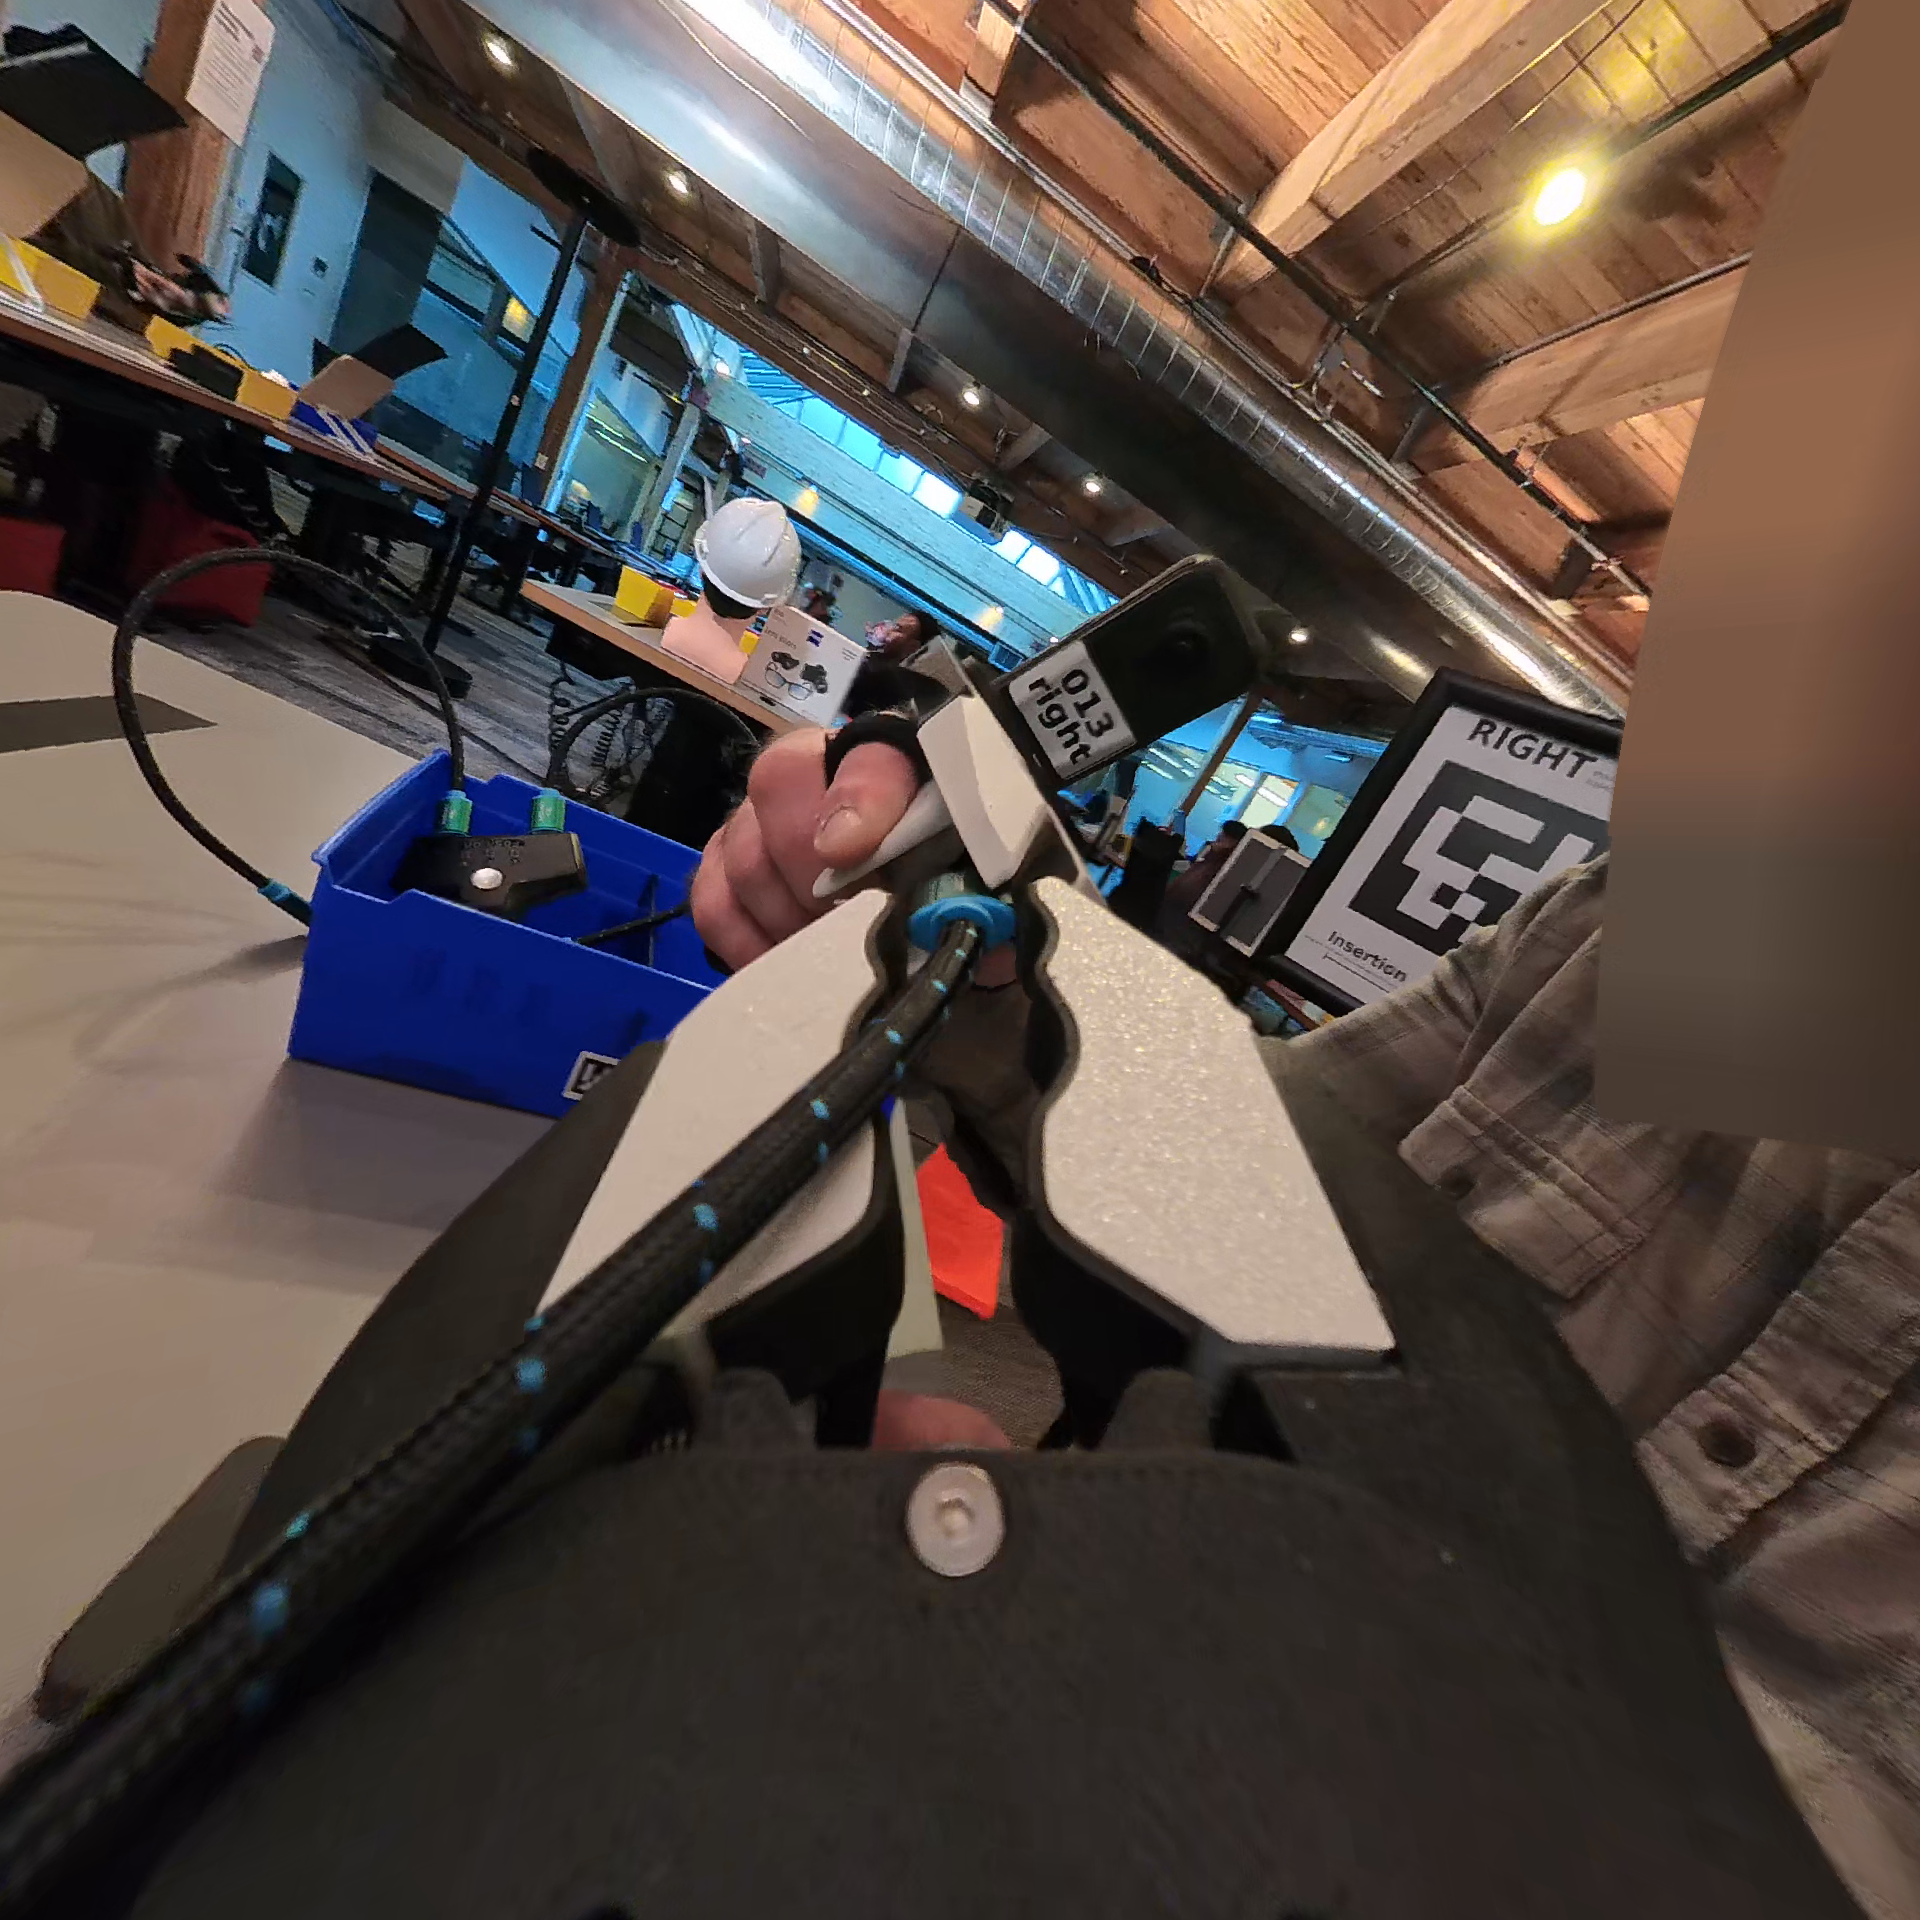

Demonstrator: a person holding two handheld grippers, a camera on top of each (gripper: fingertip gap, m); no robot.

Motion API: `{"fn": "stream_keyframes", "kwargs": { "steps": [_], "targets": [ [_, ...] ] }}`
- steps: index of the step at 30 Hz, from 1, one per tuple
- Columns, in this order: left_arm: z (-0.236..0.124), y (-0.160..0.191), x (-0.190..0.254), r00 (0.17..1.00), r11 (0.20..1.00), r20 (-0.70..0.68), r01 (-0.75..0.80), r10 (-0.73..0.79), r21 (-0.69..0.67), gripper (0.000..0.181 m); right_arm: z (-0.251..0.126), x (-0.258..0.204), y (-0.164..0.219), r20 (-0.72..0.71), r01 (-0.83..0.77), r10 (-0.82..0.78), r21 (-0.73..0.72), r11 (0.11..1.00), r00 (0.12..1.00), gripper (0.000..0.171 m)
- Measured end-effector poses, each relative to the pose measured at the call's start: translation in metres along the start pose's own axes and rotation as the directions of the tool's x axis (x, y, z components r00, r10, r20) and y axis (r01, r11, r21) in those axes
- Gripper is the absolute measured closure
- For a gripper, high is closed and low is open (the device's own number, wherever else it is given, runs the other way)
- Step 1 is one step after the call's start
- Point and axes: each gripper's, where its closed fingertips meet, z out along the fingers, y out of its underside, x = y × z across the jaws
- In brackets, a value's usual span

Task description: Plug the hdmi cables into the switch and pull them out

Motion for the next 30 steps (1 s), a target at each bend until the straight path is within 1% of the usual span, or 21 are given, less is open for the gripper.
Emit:
{"fn": "stream_keyframes", "kwargs": {
  "steps": [1, 3, 6, 9, 11, 13, 15, 17, 20, 22, 24, 27, 28, 30],
  "targets": [
    [0.000, -0.001, -0.001, 1.000, 1.000, 0.016, -0.017, 0.017, 0.001, 0.162, 0.000, 0.001, 0.001, -0.006, 0.003, -0.004, -0.005, 1.000, 1.000, 0.166],
    [0.000, -0.002, -0.003, 0.998, 0.999, 0.042, -0.048, 0.048, 0.001, 0.162, -0.001, 0.003, 0.001, -0.017, 0.004, -0.004, -0.011, 1.000, 1.000, 0.166],
    [-0.003, -0.009, -0.005, 0.989, 0.993, 0.096, -0.116, 0.114, 0.017, 0.163, -0.005, 0.006, 0.000, -0.038, 0.016, -0.017, -0.015, 1.000, 0.999, 0.160],
    [-0.003, -0.013, -0.006, 0.980, 0.988, 0.131, -0.151, 0.148, 0.013, 0.162, -0.007, 0.012, 0.001, -0.071, 0.056, -0.060, -0.053, 0.997, 0.996, 0.164],
    [-0.004, -0.016, -0.007, 0.973, 0.985, 0.159, -0.172, 0.166, 0.025, 0.162, -0.010, 0.016, 0.005, -0.092, 0.087, -0.097, -0.110, 0.990, 0.991, 0.159],
    [-0.002, -0.016, -0.008, 0.956, 0.975, 0.199, -0.221, 0.217, 0.000, 0.162, -0.012, 0.020, 0.016, -0.115, 0.146, -0.173, -0.213, 0.966, 0.978, 0.154],
    [-0.001, -0.020, -0.010, 0.925, 0.960, 0.265, -0.281, 0.272, -0.004, 0.163, -0.011, 0.022, 0.027, -0.116, 0.183, -0.228, -0.313, 0.932, 0.967, 0.149],
    [-0.001, -0.021, -0.014, 0.877, 0.934, 0.331, -0.354, 0.349, -0.048, 0.163, -0.012, 0.026, 0.035, -0.119, 0.180, -0.240, -0.376, 0.909, 0.963, 0.146],
    [-0.002, -0.021, -0.019, 0.805, 0.890, 0.387, -0.441, 0.449, -0.117, 0.163, -0.017, 0.032, 0.040, -0.144, 0.140, -0.214, -0.403, 0.904, 0.966, 0.142],
    [-0.002, -0.020, -0.019, 0.789, 0.878, 0.394, -0.462, 0.472, -0.127, 0.162, -0.018, 0.034, 0.040, -0.158, 0.120, -0.194, -0.388, 0.914, 0.968, 0.144],
    [-0.002, -0.020, -0.020, 0.779, 0.871, 0.397, -0.469, 0.485, -0.143, 0.162, -0.019, 0.038, 0.042, -0.178, 0.101, -0.186, -0.404, 0.909, 0.966, 0.146],
    [-0.009, -0.028, -0.023, 0.761, 0.867, 0.427, -0.478, 0.488, -0.140, 0.163, -0.025, 0.046, 0.057, -0.229, -0.027, -0.090, -0.463, 0.886, 0.969, 0.148],
    [-0.012, -0.031, -0.025, 0.753, 0.865, 0.438, -0.480, 0.491, -0.145, 0.162, -0.027, 0.045, 0.066, -0.237, -0.087, -0.037, -0.489, 0.868, 0.971, 0.145],
    [-0.020, -0.038, -0.027, 0.727, 0.853, 0.463, -0.499, 0.507, -0.151, 0.163, -0.026, 0.034, 0.087, -0.226, -0.188, 0.071, -0.553, 0.811, 0.972, 0.129]
  ]
}}
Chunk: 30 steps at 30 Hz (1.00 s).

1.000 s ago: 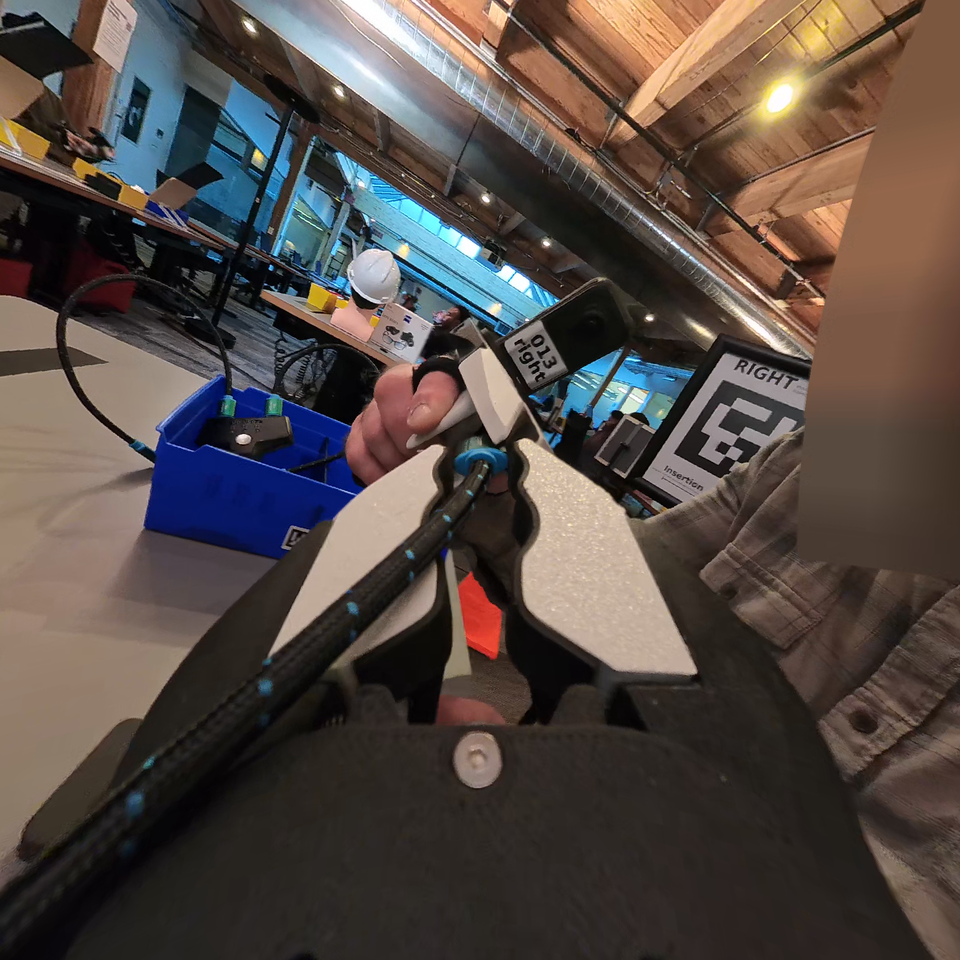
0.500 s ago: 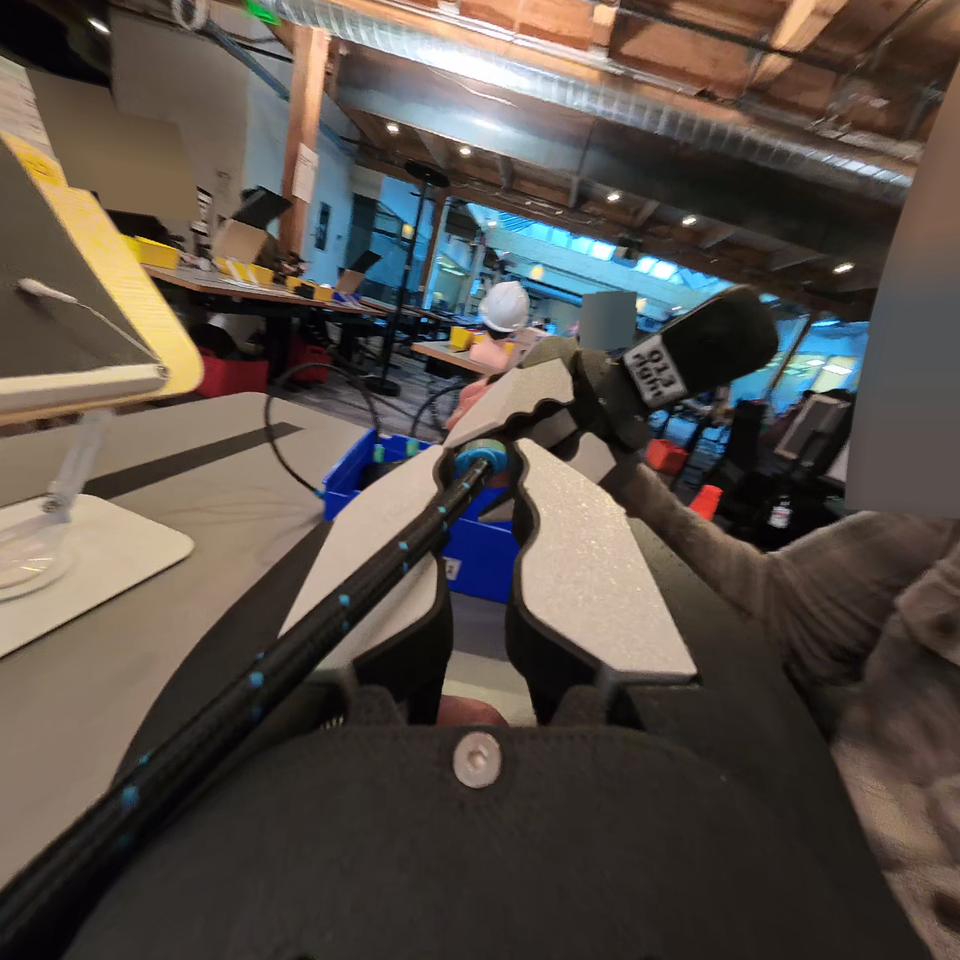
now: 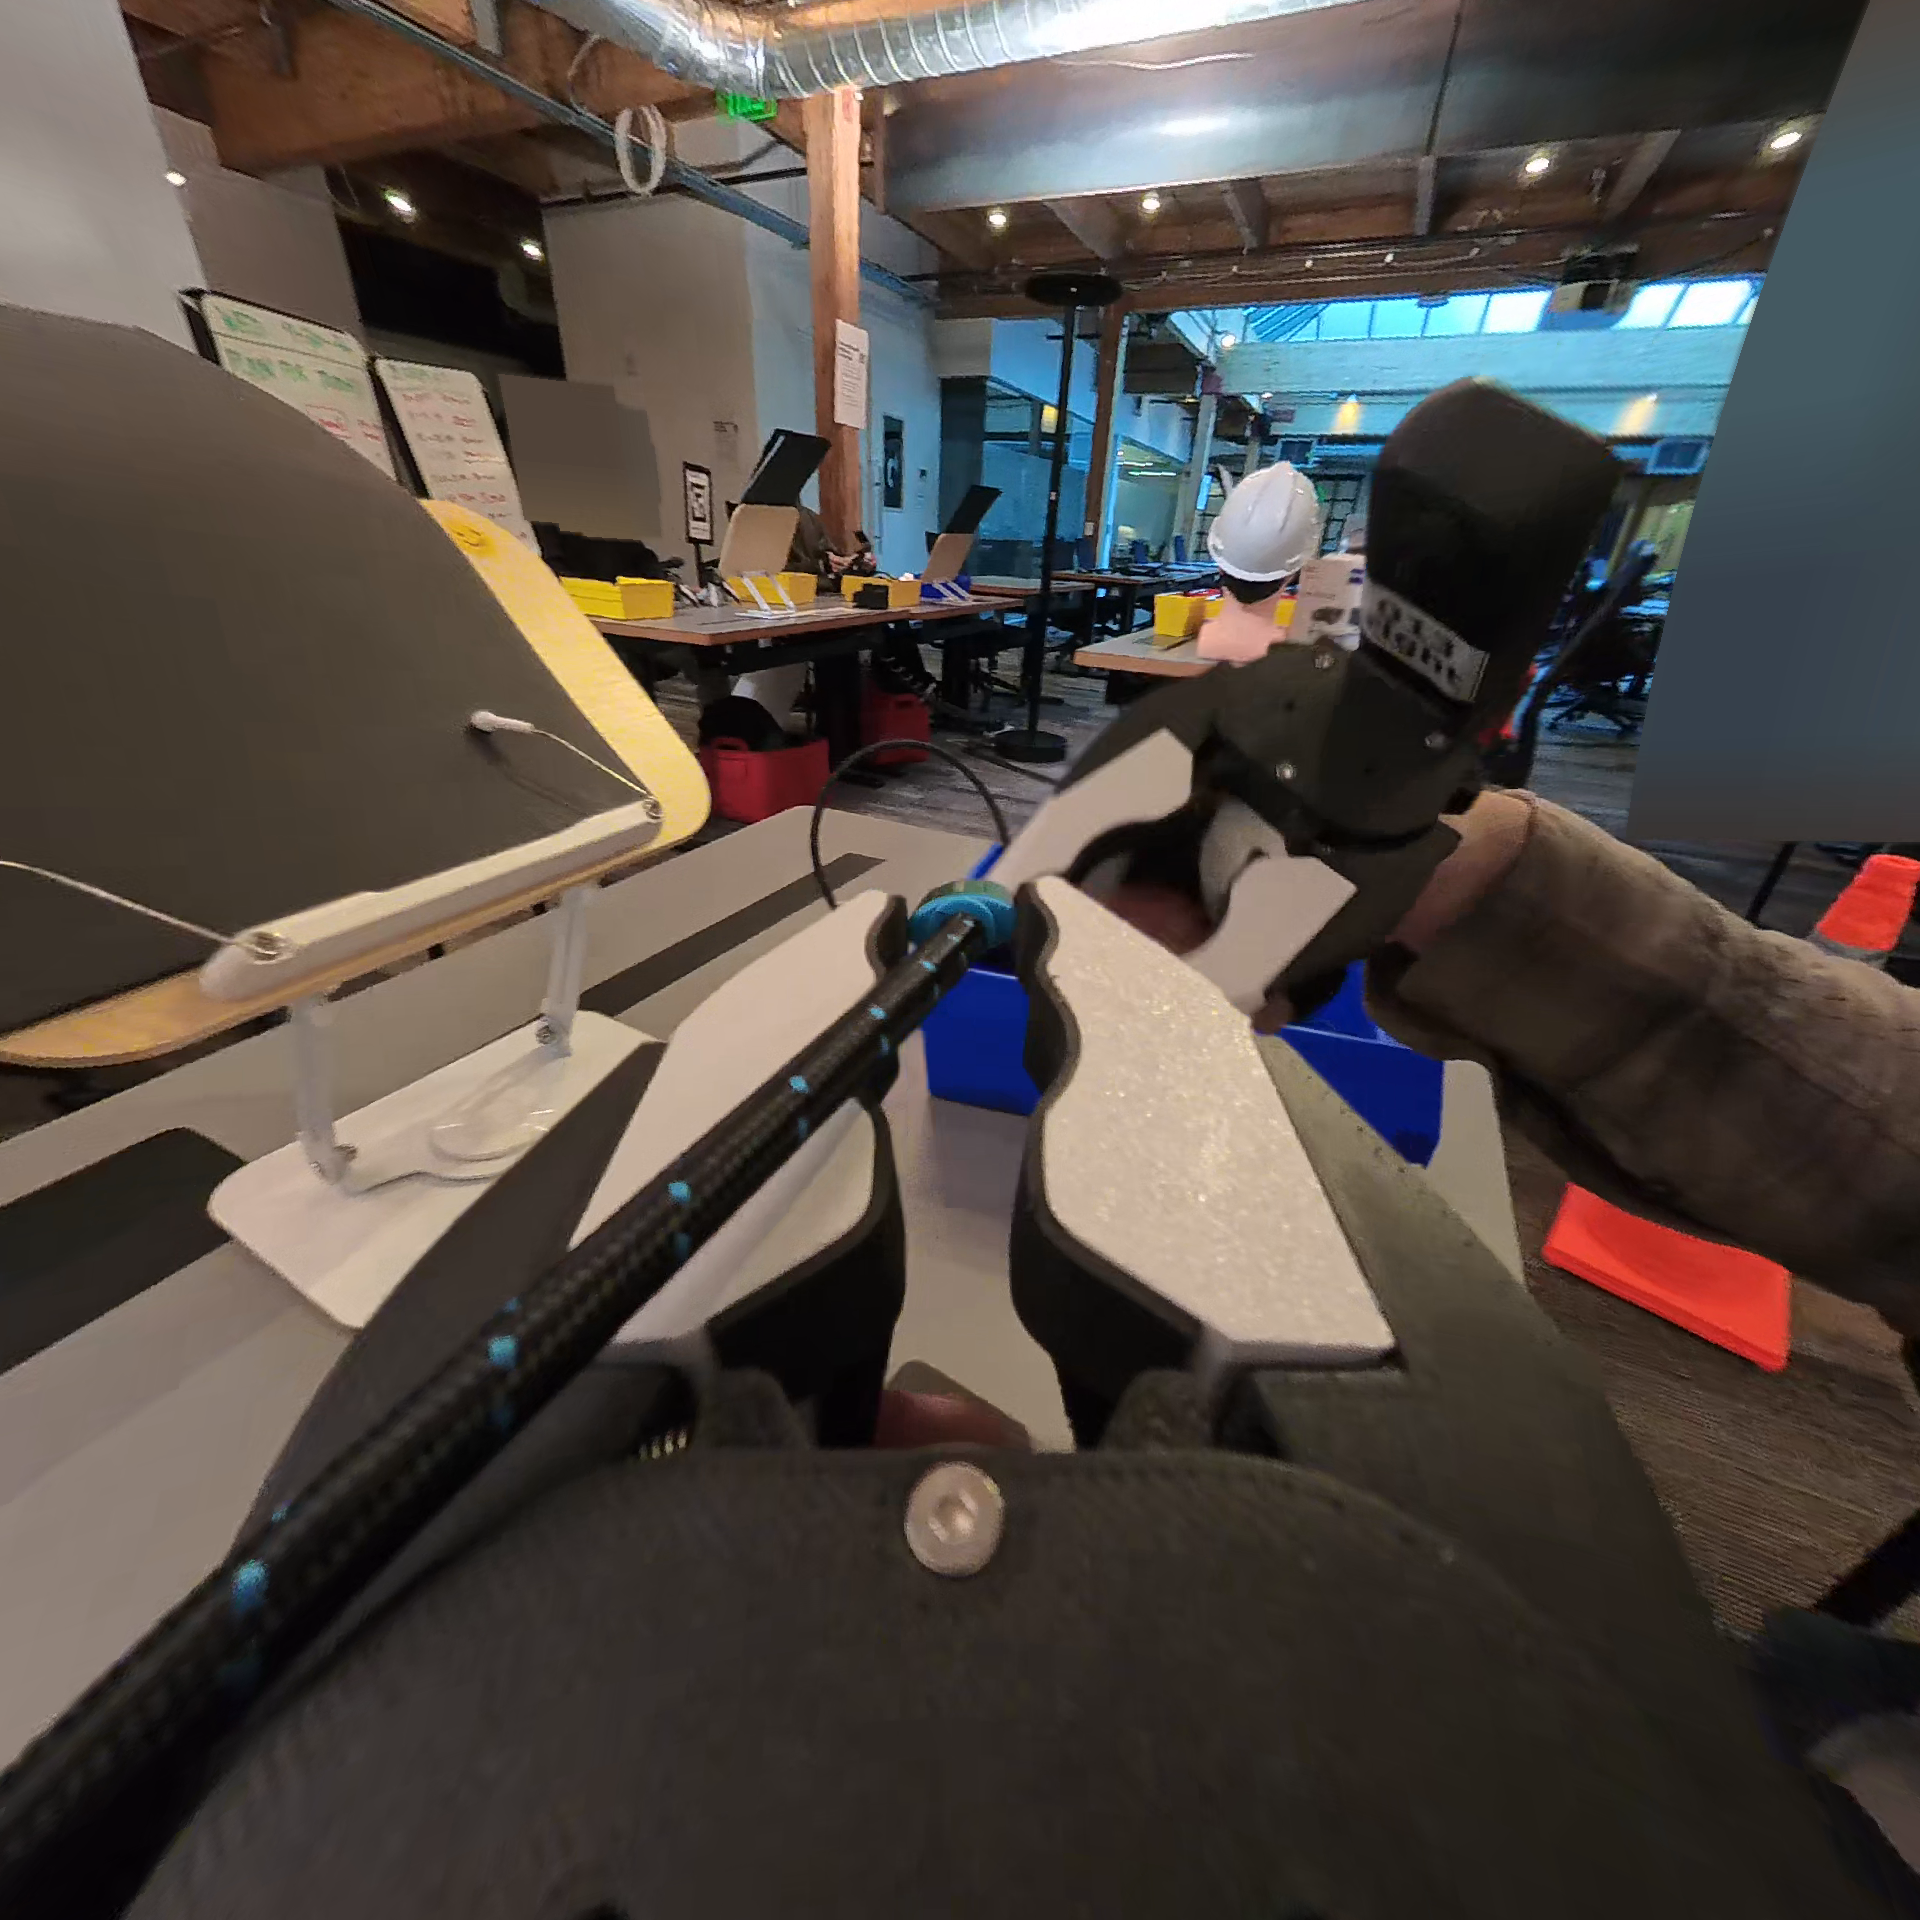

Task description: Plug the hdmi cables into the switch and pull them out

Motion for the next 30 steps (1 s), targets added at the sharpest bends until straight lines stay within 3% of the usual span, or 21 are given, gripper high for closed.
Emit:
{"fn": "stream_keyframes", "kwargs": {
  "steps": [3, 5, 10, 13, 17, 21, 23, 27, 30],
  "targets": [
    [-0.003, -0.003, -0.014, 0.999, 1.000, 0.042, -0.028, 0.028, -0.008, 0.163, 0.020, -0.024, 0.030, 0.069, -0.065, 0.079, -0.179, 0.982, 0.995, 0.106],
    [-0.004, -0.004, -0.021, 0.998, 0.999, 0.052, -0.031, 0.032, -0.014, 0.162, 0.033, -0.034, 0.051, 0.054, -0.166, 0.188, -0.276, 0.947, 0.981, 0.107],
    [-0.009, 0.003, -0.038, 0.997, 1.000, 0.081, 0.004, -0.003, -0.018, 0.162, 0.059, -0.059, 0.088, -0.047, -0.509, 0.521, -0.298, 0.807, 0.852, 0.103],
    [-0.012, 0.005, -0.044, 0.996, 1.000, 0.092, 0.019, -0.017, -0.020, 0.162, 0.071, -0.066, 0.113, -0.174, -0.601, 0.578, -0.308, 0.737, 0.798, 0.096],
    [-0.012, 0.005, -0.044, 0.996, 0.999, 0.080, 0.030, -0.029, -0.012, 0.162, 0.091, -0.076, 0.133, -0.249, -0.596, 0.543, -0.380, 0.707, 0.802, 0.074],
    [-0.013, 0.005, -0.044, 0.997, 0.999, 0.071, 0.043, -0.043, -0.007, 0.162, 0.114, -0.086, 0.136, -0.232, -0.607, 0.564, -0.387, 0.694, 0.793, 0.074],
    [-0.013, 0.007, -0.043, 0.997, 0.999, 0.067, 0.034, -0.033, -0.012, 0.162, 0.119, -0.083, 0.133, -0.213, -0.588, 0.552, -0.393, 0.707, 0.806, 0.085],
    [-0.014, 0.005, -0.040, 0.998, 0.999, 0.044, 0.034, -0.034, -0.004, 0.163, 0.129, -0.094, 0.120, 0.033, -0.389, 0.442, -0.418, 0.821, 0.897, 0.092],
    [-0.014, 0.003, -0.037, 1.000, 1.000, 0.024, 0.012, -0.012, -0.004, 0.162, 0.125, -0.111, 0.115, 0.330, -0.106, 0.259, -0.417, 0.903, 0.908, 0.093]
  ]
}}
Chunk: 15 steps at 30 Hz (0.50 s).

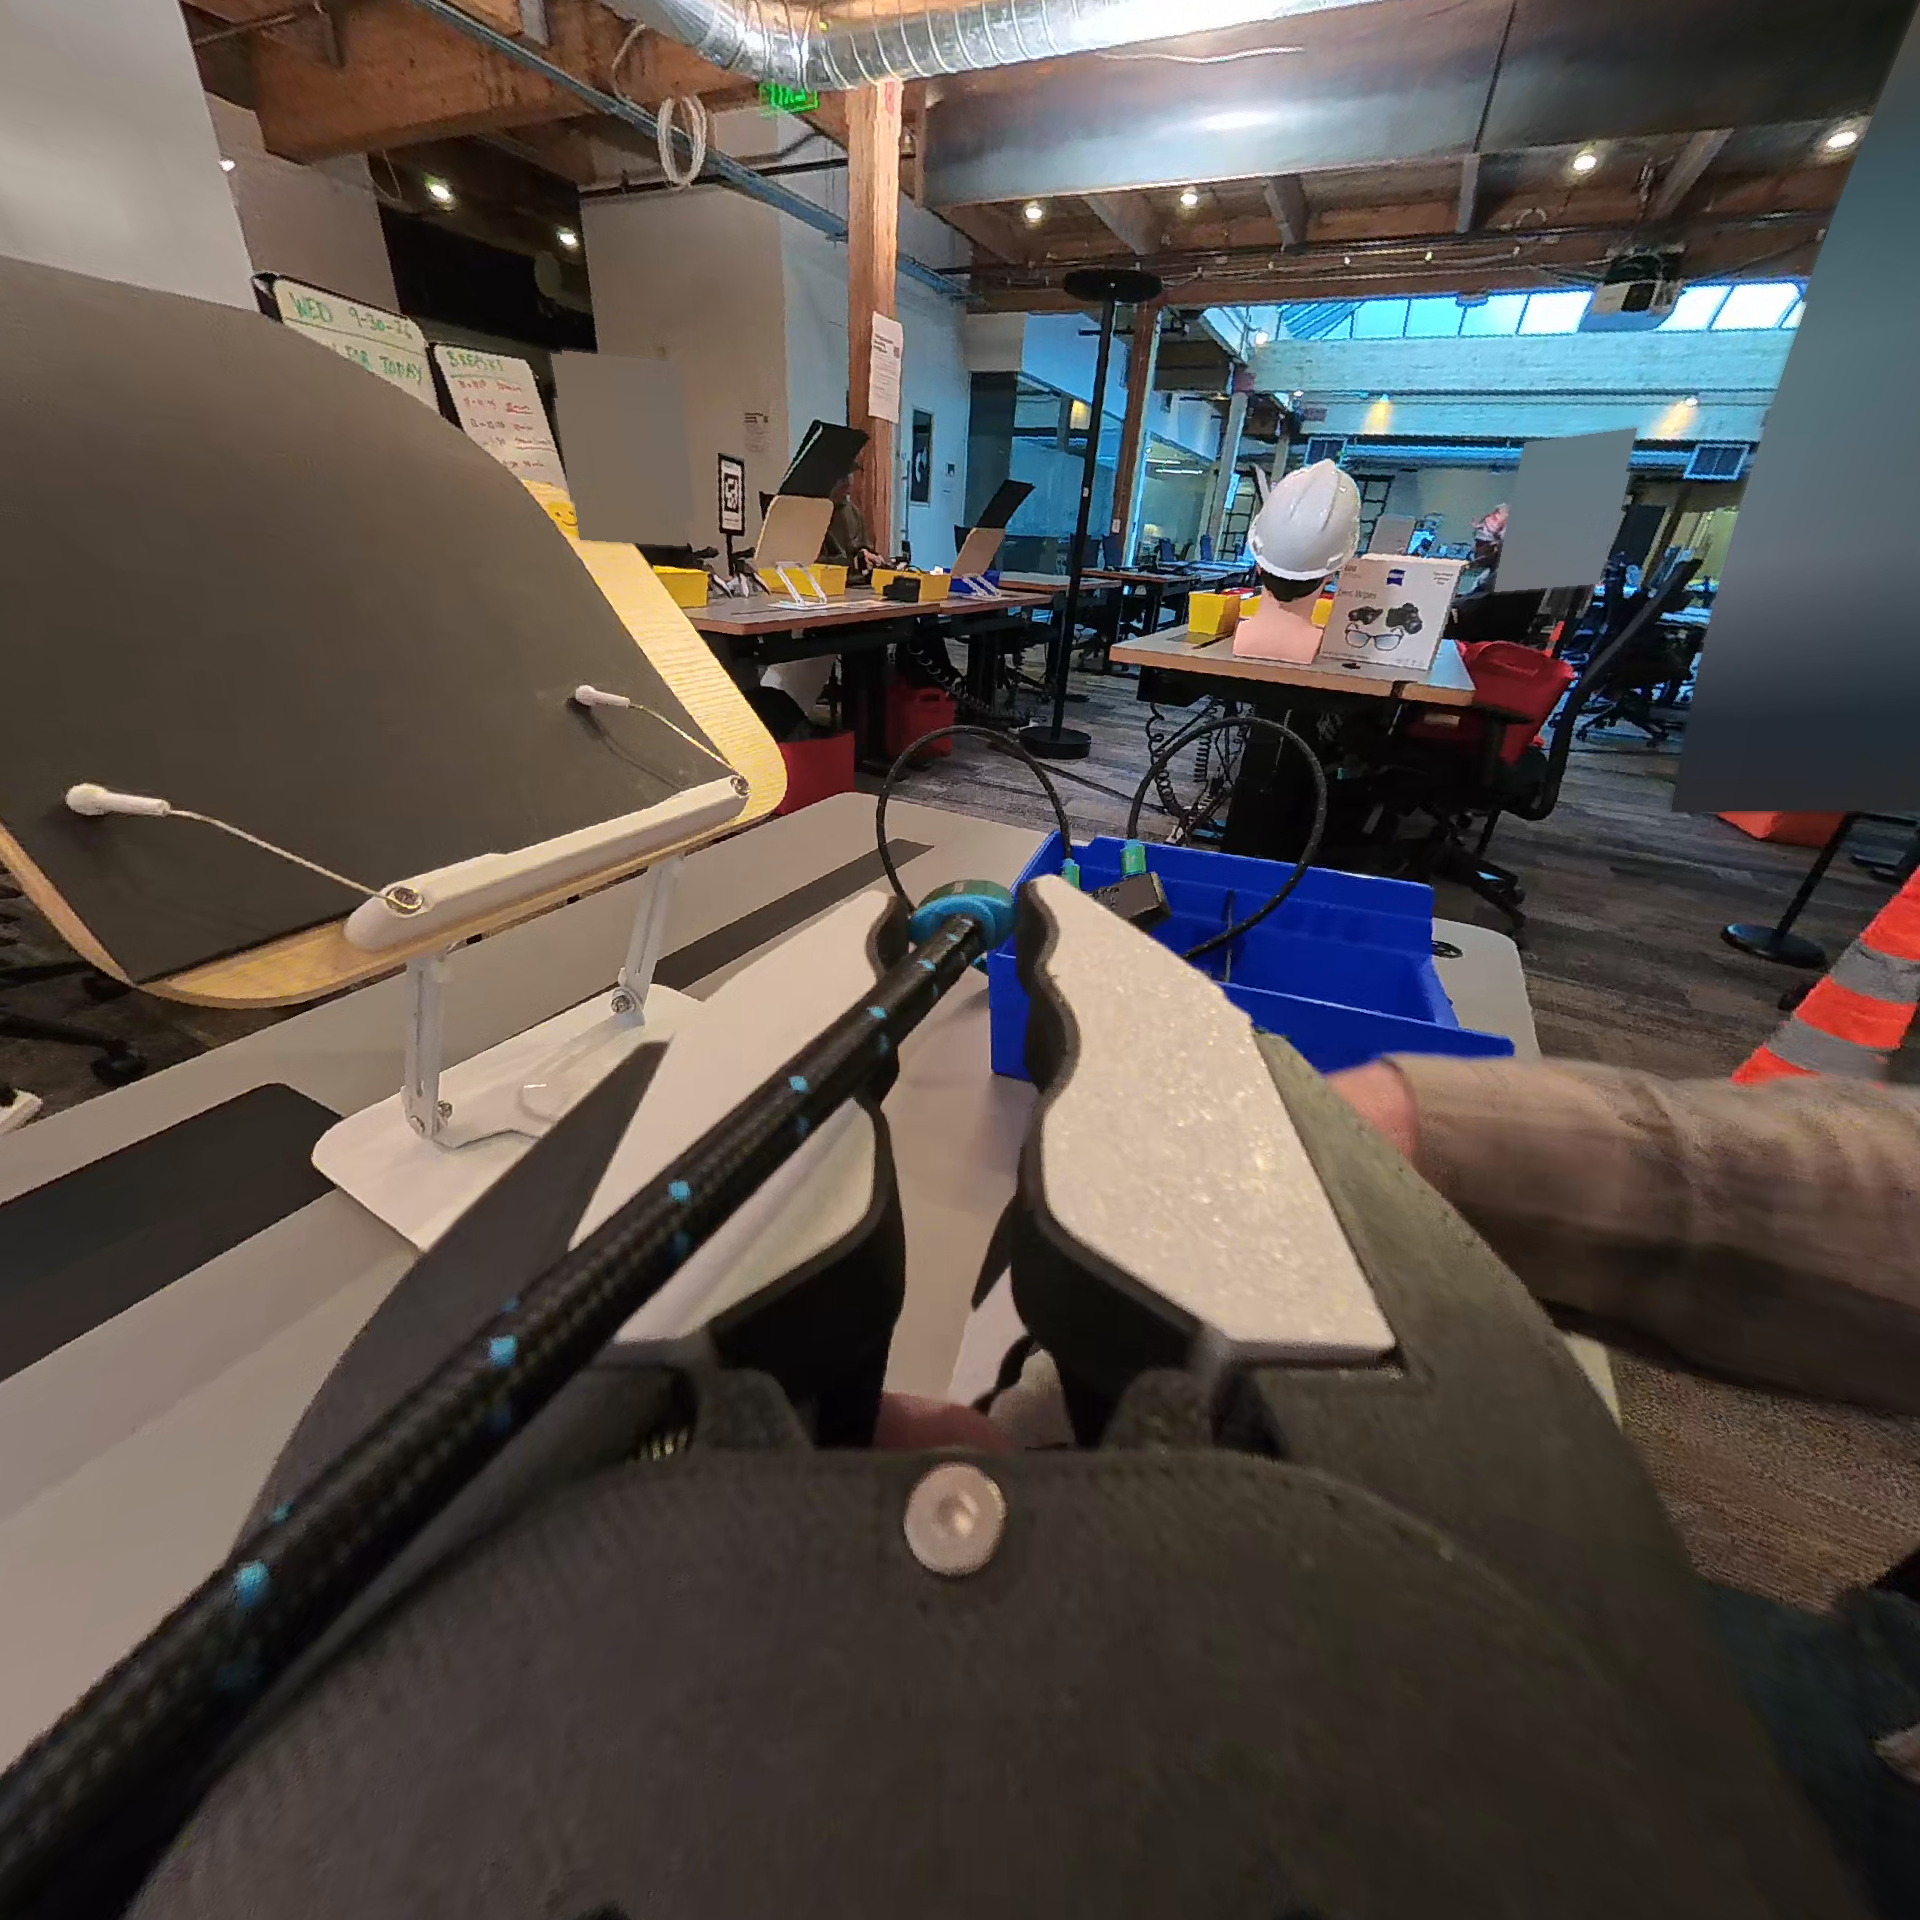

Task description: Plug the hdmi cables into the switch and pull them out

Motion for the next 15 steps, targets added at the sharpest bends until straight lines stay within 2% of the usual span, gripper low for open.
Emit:
{"fn": "stream_keyframes", "kwargs": {
  "steps": [2, 4, 5, 8, 12, 15],
  "targets": [
    [-0.001, -0.002, 0.004, 1.000, 1.000, -0.022, -0.009, 0.010, 0.008, 0.162, -0.003, -0.012, 0.004, 0.116, 0.236, -0.230, -0.045, 0.971, 0.966, 0.092],
    [-0.002, -0.002, 0.006, 0.999, 1.000, -0.034, -0.029, 0.030, 0.010, 0.162, -0.008, -0.010, 0.007, 0.149, 0.365, -0.347, -0.118, 0.924, 0.926, 0.095],
    [-0.002, -0.003, 0.008, 0.998, 0.999, -0.043, -0.040, 0.041, 0.014, 0.162, -0.012, -0.009, 0.005, 0.148, 0.383, -0.364, -0.130, 0.915, 0.920, 0.091],
    [-0.004, -0.007, 0.012, 0.996, 0.997, -0.063, -0.065, 0.067, 0.030, 0.162, -0.027, -0.010, -0.010, 0.119, 0.284, -0.274, -0.068, 0.957, 0.954, 0.084],
    [-0.004, -0.008, 0.014, 0.993, 0.994, -0.063, -0.099, 0.101, 0.043, 0.163, -0.030, -0.006, 0.008, -0.007, 0.126, -0.127, -0.072, 0.989, 0.992, 0.078],
    [-0.004, -0.008, 0.012, 0.994, 0.994, -0.044, -0.101, 0.103, 0.052, 0.163, -0.026, -0.013, 0.012, -0.053, 0.023, -0.023, -0.001, 1.000, 0.998, 0.079]
  ]
}}
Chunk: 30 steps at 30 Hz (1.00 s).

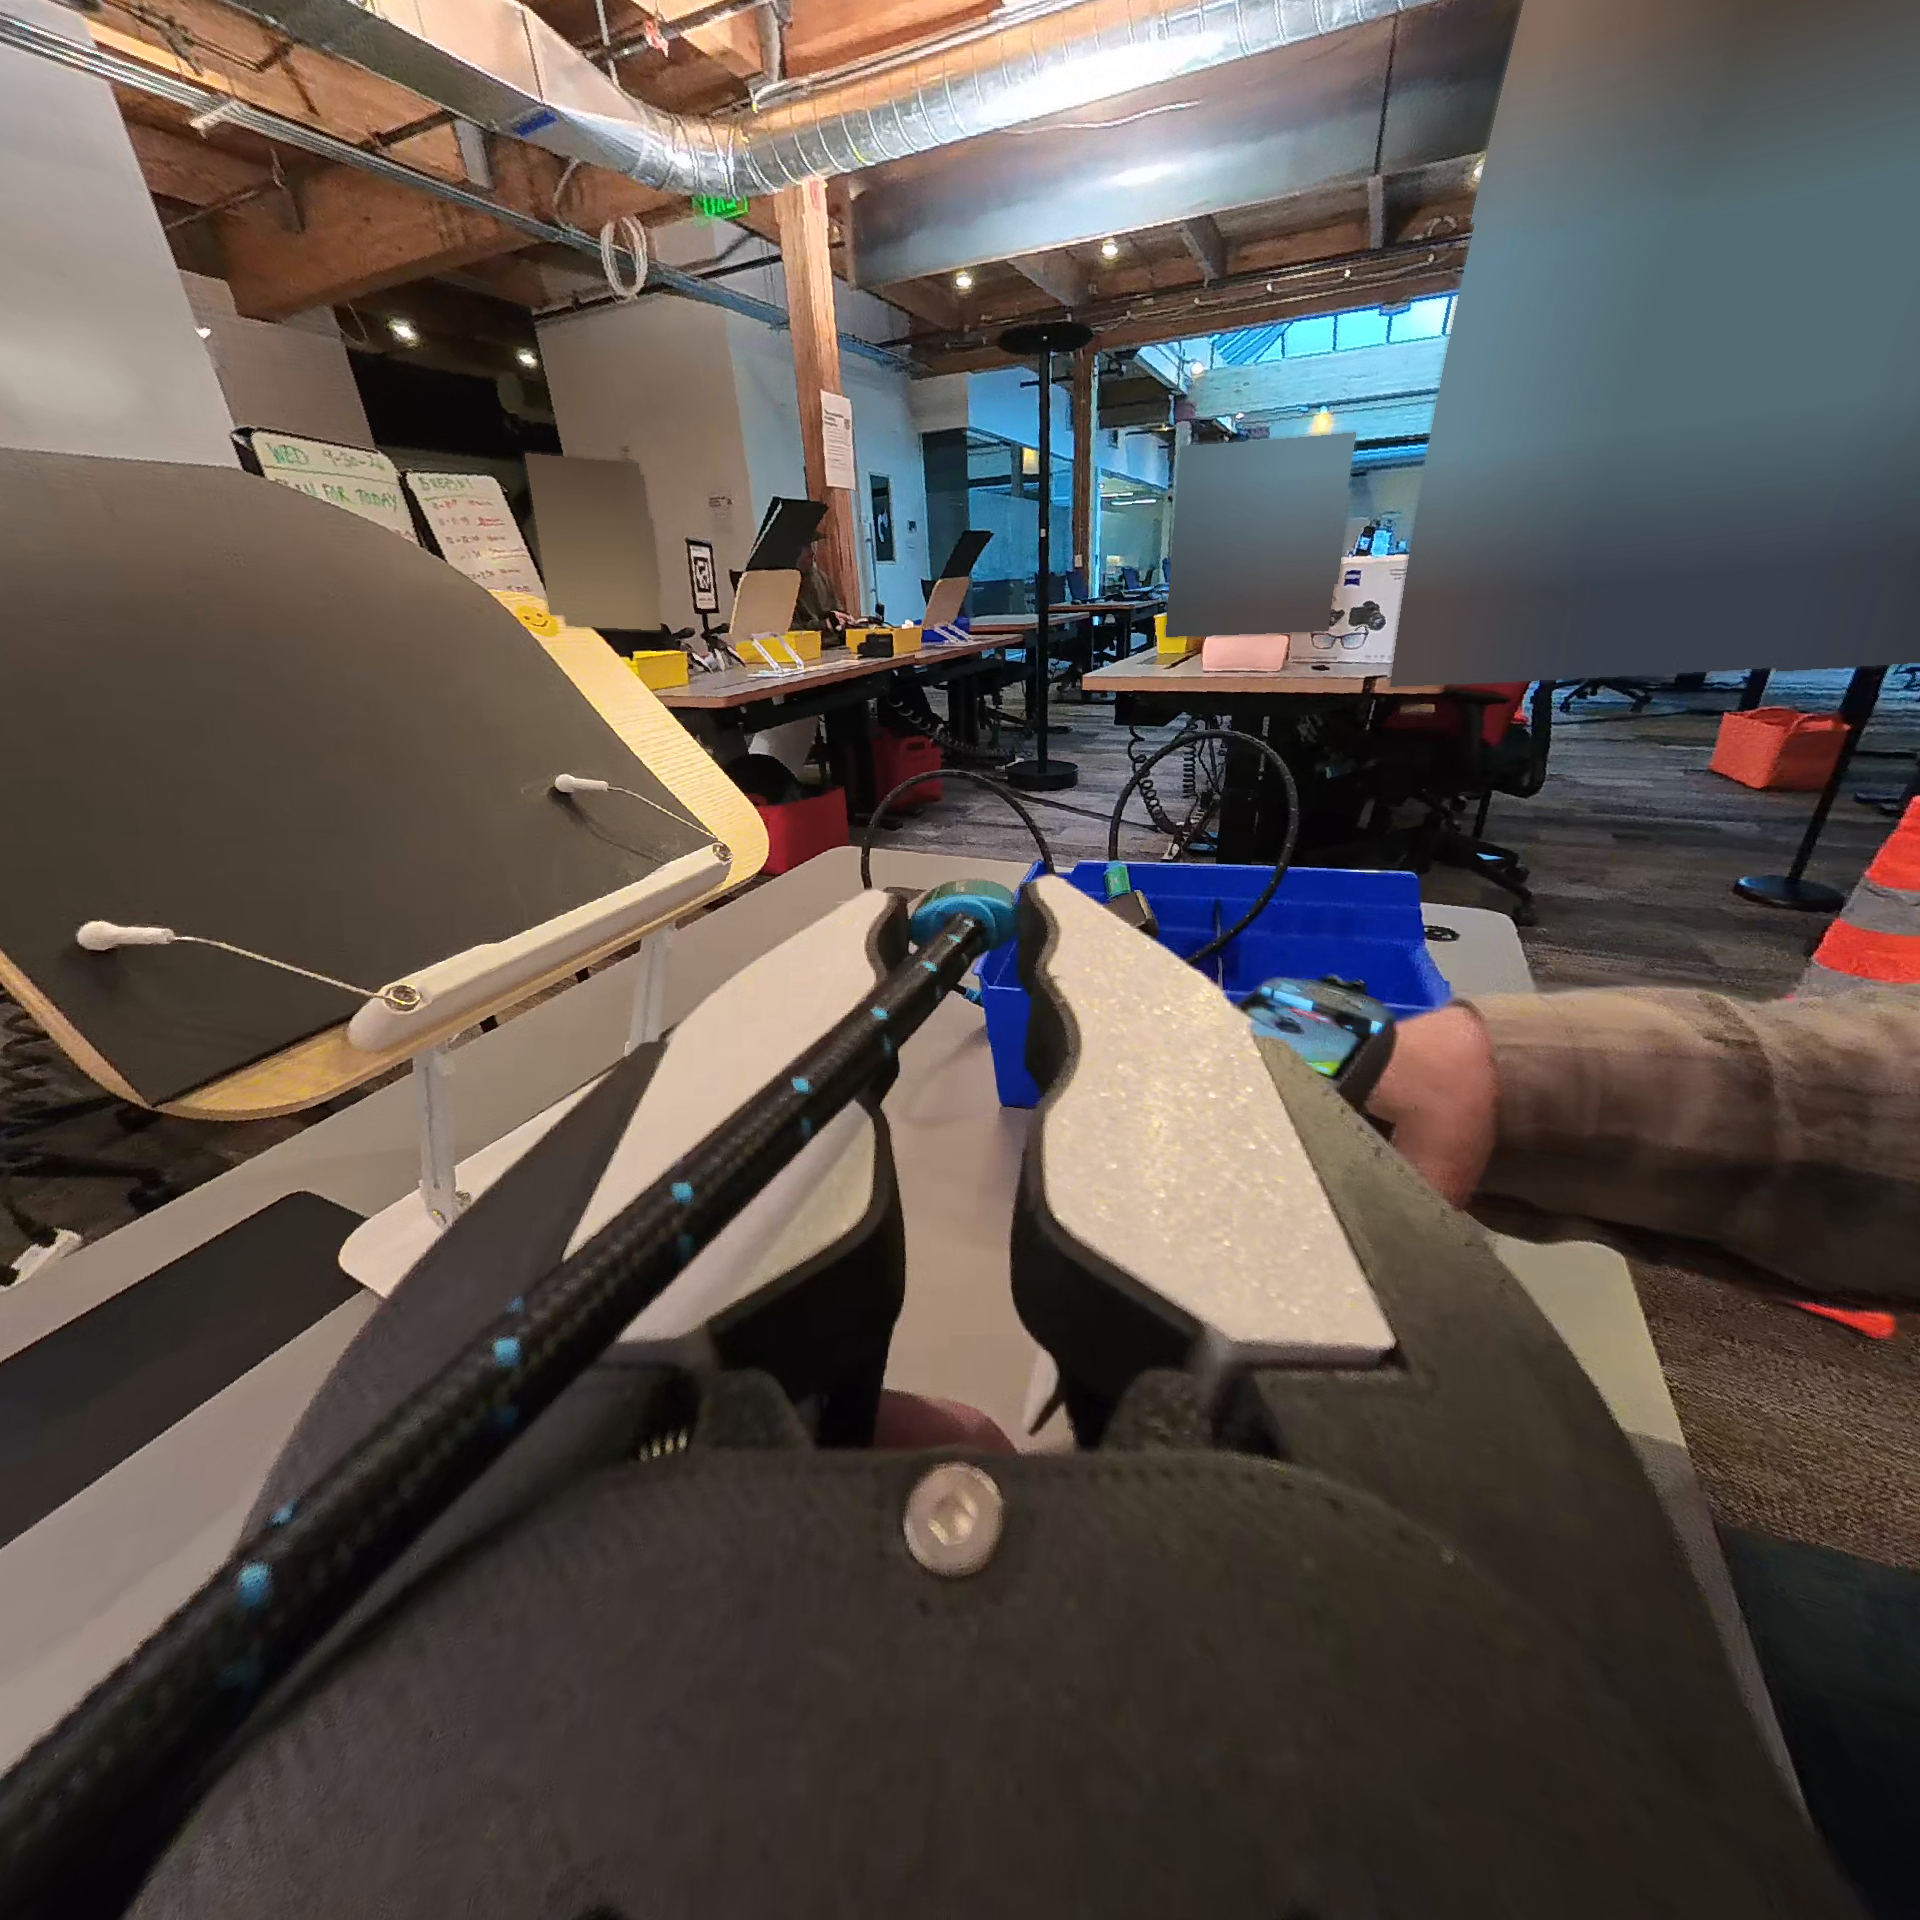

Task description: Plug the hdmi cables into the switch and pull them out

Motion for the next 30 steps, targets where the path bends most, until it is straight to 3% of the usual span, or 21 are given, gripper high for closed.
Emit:
{"fn": "stream_keyframes", "kwargs": {
  "steps": [7, 12, 16, 21, 27, 30],
  "targets": [
    [0.001, -0.005, 0.006, 1.000, 1.000, -0.006, -0.026, 0.026, 0.003, 0.162, 0.020, 0.004, -0.008, -0.102, -0.130, 0.141, 0.111, 0.985, 0.985, 0.108],
    [-0.004, -0.011, 0.005, 1.000, 1.000, -0.009, -0.026, 0.026, 0.016, 0.162, 0.018, 0.002, -0.014, -0.048, -0.127, 0.139, 0.203, 0.971, 0.989, 0.109],
    [-0.007, -0.011, -0.001, 1.000, 1.000, 0.003, -0.023, 0.023, 0.015, 0.163, 0.000, -0.011, -0.029, 0.089, -0.153, 0.128, 0.387, 0.909, 0.988, 0.109],
    [-0.005, -0.007, -0.002, 1.000, 1.000, -0.002, -0.013, 0.013, 0.011, 0.162, -0.026, 0.001, -0.039, 0.165, -0.265, 0.209, 0.511, 0.818, 0.964, 0.109],
    [-0.001, -0.001, 0.002, 1.000, 1.000, -0.017, -0.001, 0.001, -0.001, 0.162, -0.033, 0.011, -0.031, 0.176, -0.324, 0.272, 0.521, 0.790, 0.946, 0.109],
    [0.001, 0.002, 0.003, 1.000, 1.000, -0.019, 0.001, -0.001, -0.008, 0.162, -0.027, 0.018, -0.020, 0.126, -0.334, 0.312, 0.464, 0.821, 0.942, 0.109]
  ]
}}
